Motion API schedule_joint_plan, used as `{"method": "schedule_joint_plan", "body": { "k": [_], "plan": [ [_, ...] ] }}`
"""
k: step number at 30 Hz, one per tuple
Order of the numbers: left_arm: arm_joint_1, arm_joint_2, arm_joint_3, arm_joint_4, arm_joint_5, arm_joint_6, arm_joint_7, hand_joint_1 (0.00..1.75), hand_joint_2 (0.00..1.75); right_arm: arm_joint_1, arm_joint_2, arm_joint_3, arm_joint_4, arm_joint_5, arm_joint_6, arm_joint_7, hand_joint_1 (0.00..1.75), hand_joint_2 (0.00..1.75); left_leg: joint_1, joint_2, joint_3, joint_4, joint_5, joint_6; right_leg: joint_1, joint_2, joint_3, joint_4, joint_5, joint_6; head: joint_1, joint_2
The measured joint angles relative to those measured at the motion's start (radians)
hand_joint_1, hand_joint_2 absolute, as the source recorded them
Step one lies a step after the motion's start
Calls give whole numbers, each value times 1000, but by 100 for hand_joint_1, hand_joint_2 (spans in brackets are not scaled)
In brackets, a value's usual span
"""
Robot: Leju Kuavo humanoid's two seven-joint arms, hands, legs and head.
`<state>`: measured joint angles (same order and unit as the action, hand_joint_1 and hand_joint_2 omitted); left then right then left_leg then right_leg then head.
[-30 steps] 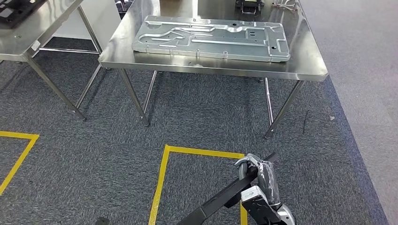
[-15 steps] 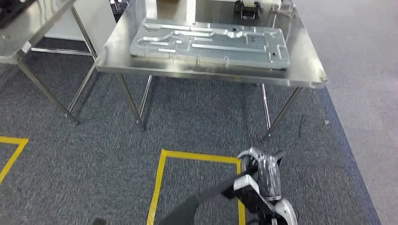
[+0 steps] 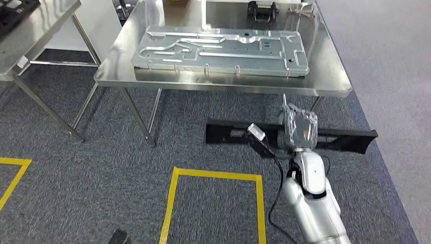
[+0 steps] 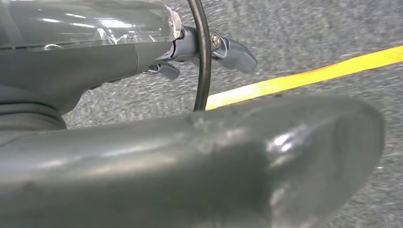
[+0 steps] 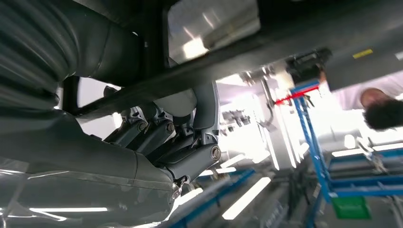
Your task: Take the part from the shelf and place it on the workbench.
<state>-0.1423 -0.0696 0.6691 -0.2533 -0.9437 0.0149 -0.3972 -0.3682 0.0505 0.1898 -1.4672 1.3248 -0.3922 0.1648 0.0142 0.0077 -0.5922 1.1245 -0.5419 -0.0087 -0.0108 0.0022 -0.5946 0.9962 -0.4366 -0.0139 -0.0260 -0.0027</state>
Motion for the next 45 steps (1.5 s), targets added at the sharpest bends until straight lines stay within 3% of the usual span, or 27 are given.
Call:
{"method": "schedule_joint_plan", "body": {
  "k": [2, 3, 4, 5, 7, 8, 9, 13, 15, 17, 18, 19, 20, 22, 23, 24, 26, 29, 30, 32, 34, 35, 36, 38, 39, 43, 45],
  "plan": [
    [-3, -1, 0, 0, 0, -2, -1, 0, 0, -37, -2, 15, 31, 29, 9, 2, 175, 175, 0, -1, -82, 135, -41, -2, 4, 0, 11, 0, -10, -8, 0, 0],
    [-3, -1, 0, 0, 1, -5, -1, 0, 0, -50, -3, 23, 42, 45, 15, 2, 175, 175, 0, -1, -115, 177, -43, -2, 6, 1, 18, 1, -17, -9, 0, 0],
    [-3, -1, 0, 0, 2, -8, -2, 0, 0, -61, -5, 32, 52, 61, 21, 3, 175, 175, 0, -1, -133, 183, -25, -2, 8, 2, 26, 2, -24, -9, 0, 0],
    [-4, -2, 0, 0, 5, -10, -2, 0, 0, -72, -6, 42, 60, 74, 27, 3, 175, 175, 0, -1, -133, 152, 13, 1, 10, 2, 36, 3, -33, -9, 0, 0],
    [-7, -3, 0, 0, 10, -13, -2, 0, 0, -94, -8, 60, 72, 92, 33, 3, 175, 175, -3, -2, -94, 24, 108, 10, 14, 4, 57, 6, -52, -6, 0, 0],
    [-9, -3, 1, 0, 12, -13, -2, 0, 0, -105, -8, 68, 78, 95, 35, 3, 175, 175, -6, -2, -73, -34, 135, 14, 16, 5, 63, 9, -61, -2, 0, 0],
    [-11, -4, 1, 0, 13, -13, -2, 0, 0, -114, -9, 74, 83, 97, 37, 3, 175, 175, -8, -3, -59, -68, 146, 18, 17, 6, 66, 10, -67, 2, 0, 0],
    [-17, -8, 1, 0, 16, -14, -2, 0, 0, -132, -12, 91, 98, 103, 39, 4, 175, 175, -6, -6, -44, -95, 132, 30, 15, 4, 66, 15, -85, 25, 0, 0],
    [-21, -10, 3, 0, 28, -18, -4, 0, 0, -145, -16, 101, 103, 117, 45, 3, 175, 175, -1, -6, -30, -105, 126, 39, 11, 3, 31, 87, -116, 36, 0, 0],
    [-26, -13, 7, 0, 41, -25, -4, 0, 0, -156, -21, 119, 110, 138, 57, 1, 175, 175, -1, -6, -19, -107, 116, 44, 4, 3, -55, 222, -157, 45, 0, 0],
    [-28, -15, 9, 0, 44, -27, -4, 0, 0, -159, -23, 130, 116, 147, 64, -1, 175, 175, 0, -6, -13, -107, 110, 43, 0, 3, -97, 276, -163, 49, 0, 0],
    [-29, -17, 10, 0, 45, -29, -3, 0, 0, -161, -24, 140, 121, 154, 69, -3, 175, 175, 0, -7, -5, -106, 103, 42, -4, 2, -123, 297, -149, 52, 0, 0],
    [-30, -19, 11, 0, 46, -29, -2, 0, 0, -166, -25, 150, 127, 160, 74, -5, 175, 175, 1, -9, 5, -106, 96, 40, -7, 1, -130, 277, -113, 54, 0, 0],
    [-32, -23, 11, 0, 46, -29, 0, 0, 0, -184, -27, 168, 139, 167, 83, -6, 175, 175, 4, -11, 27, -106, 79, 33, -12, -2, -98, 155, -11, 55, 0, 0],
    [-34, -25, 11, 0, 46, -29, 1, 0, 0, -197, -29, 175, 144, 168, 87, -7, 175, 175, 3, -11, 35, -106, 72, 28, -10, -3, -76, 94, 24, 53, 0, 0],
    [-36, -26, 11, 0, 45, -29, 1, 0, 0, -211, -30, 181, 148, 168, 93, -7, 175, 175, 2, -11, 39, -106, 66, 21, -7, -4, -60, 52, 37, 48, 0, 0],
    [-40, -26, 11, 0, 44, -28, 4, 0, 0, -236, -31, 192, 154, 166, 108, -11, 175, 175, 0, -11, 41, -110, 60, 9, 1, -3, -49, 25, 26, 35, 0, 0],
    [-39, -27, 11, 0, 41, -28, 7, 0, 0, -265, -36, 199, 154, 157, 132, -17, 175, 175, 3, -9, 39, -90, 41, -8, -3, -2, -32, 12, 13, 12, 0, 0],
    [-38, -27, 11, 0, 41, -27, 8, 0, 0, -275, -39, 200, 154, 156, 137, -17, 175, 175, 4, -8, 19, -48, 24, -11, -4, -2, -24, 9, 9, 4, 0, 0],
    [-35, -27, 11, 0, 41, -27, 8, 0, 0, -290, -44, 203, 154, 155, 142, -18, 175, 175, 5, -9, -56, 84, -19, -13, 0, -2, -10, 7, -3, -7, 0, 0],
    [-28, -26, 11, 0, 41, -25, 9, 0, 0, -295, -52, 204, 155, 155, 146, -19, 175, 175, 5, -9, -127, 177, -24, -13, 5, 0, 6, 8, -17, -10, 0, 0],
    [-24, -26, 11, 0, 40, -25, 10, 0, 0, -296, -56, 204, 155, 155, 148, -19, 175, 175, 5, -9, -141, 176, 0, -12, 8, 1, 16, 8, -25, -11, 0, 0],
    [-22, -26, 11, 0, 40, -25, 10, 0, 0, -299, -60, 204, 155, 157, 150, -19, 175, 175, 5, -9, -135, 134, 45, -8, 9, 2, 28, 9, -34, -10, 0, 0],
    [-20, -24, 11, 0, 40, -25, 11, 0, 0, -310, -66, 207, 156, 162, 154, -21, 175, 175, 1, -9, -96, 5, 133, 3, 14, 4, 49, 11, -53, -6, 0, 0],
    [-20, -24, 11, 0, 40, -25, 11, 0, 0, -317, -68, 210, 156, 166, 156, -21, 175, 175, -1, -8, -75, -48, 154, 8, 16, 6, 54, 13, -61, -2, 0, 0],
    [-21, -23, 11, 0, 39, -26, 12, 0, 0, -337, -77, 221, 157, 183, 160, -23, 175, 175, -3, -9, -53, -90, 140, 20, 16, 8, 57, 9, -75, 16, 0, 0],
    [-22, -24, 11, 0, 37, -27, 12, 0, 0, -350, -81, 225, 157, 186, 161, -24, 175, 175, 3, -10, -36, -104, 136, 28, 15, 6, 43, 47, -96, 28, 0, 0]
  ]
}}
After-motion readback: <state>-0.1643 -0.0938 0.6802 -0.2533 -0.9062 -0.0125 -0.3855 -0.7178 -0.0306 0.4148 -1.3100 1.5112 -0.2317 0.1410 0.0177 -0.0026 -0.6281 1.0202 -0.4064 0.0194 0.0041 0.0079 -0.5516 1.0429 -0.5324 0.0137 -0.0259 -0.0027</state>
